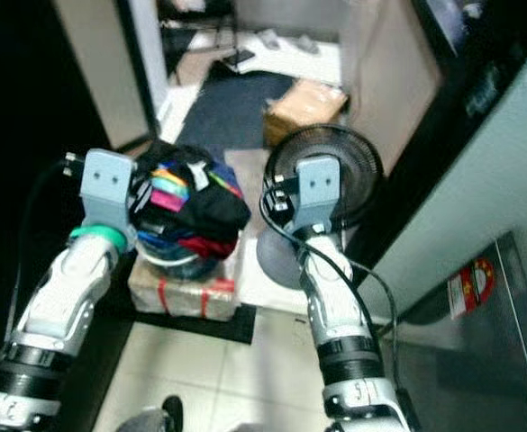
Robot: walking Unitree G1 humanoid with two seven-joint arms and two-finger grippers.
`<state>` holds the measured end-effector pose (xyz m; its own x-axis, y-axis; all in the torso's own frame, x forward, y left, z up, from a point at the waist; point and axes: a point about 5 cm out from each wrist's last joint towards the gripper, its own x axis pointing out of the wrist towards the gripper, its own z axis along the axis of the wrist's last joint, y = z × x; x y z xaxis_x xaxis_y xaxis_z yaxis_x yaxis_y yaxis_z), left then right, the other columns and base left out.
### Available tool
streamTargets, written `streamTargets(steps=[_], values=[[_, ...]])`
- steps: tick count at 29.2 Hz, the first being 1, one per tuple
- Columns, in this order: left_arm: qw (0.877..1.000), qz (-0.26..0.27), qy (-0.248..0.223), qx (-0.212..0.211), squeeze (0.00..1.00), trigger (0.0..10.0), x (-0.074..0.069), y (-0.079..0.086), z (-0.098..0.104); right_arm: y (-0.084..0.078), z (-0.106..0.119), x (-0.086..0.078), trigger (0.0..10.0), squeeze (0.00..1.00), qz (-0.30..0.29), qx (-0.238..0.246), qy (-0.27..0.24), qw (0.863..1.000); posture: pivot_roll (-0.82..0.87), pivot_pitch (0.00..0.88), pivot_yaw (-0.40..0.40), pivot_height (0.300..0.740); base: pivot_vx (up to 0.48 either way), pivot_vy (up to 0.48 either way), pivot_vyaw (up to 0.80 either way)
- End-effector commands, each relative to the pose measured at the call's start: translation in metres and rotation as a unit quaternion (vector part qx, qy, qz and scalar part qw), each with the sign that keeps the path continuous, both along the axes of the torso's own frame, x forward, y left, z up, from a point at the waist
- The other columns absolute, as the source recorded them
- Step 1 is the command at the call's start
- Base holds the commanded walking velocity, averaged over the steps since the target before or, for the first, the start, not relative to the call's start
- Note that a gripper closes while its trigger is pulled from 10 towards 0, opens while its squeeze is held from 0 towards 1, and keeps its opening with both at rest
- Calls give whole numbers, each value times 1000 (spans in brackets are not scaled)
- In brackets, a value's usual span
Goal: Clothes washing
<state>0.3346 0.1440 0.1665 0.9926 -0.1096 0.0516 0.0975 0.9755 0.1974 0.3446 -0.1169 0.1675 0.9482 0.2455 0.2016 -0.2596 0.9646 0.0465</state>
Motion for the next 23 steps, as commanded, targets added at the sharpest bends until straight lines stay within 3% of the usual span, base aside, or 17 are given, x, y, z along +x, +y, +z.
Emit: streamTargets(steps=[1, 14, 23], values=[[1000, -5, -2, 5, 0, 10000, -1, -4, -2, -3, -3, -1, 10000, 0, 0, 10, 4, 1000, -10, 0, 18, 740, 428, 0, 0], [1000, -8, -3, 5, 0, 10000, -1, -5, -1, -1, -2, -2, 10000, 0, 8, 19, -2, 1000, -7, 0, 19, 740, 424, 0, 0], [1000, -9, -5, 6, 0, 10000, -1, -5, -2, -1, -2, -2, 10000, 0, 11, 20, -3, 1000, -6, 0, 18, 740, 413, 243, 0]])
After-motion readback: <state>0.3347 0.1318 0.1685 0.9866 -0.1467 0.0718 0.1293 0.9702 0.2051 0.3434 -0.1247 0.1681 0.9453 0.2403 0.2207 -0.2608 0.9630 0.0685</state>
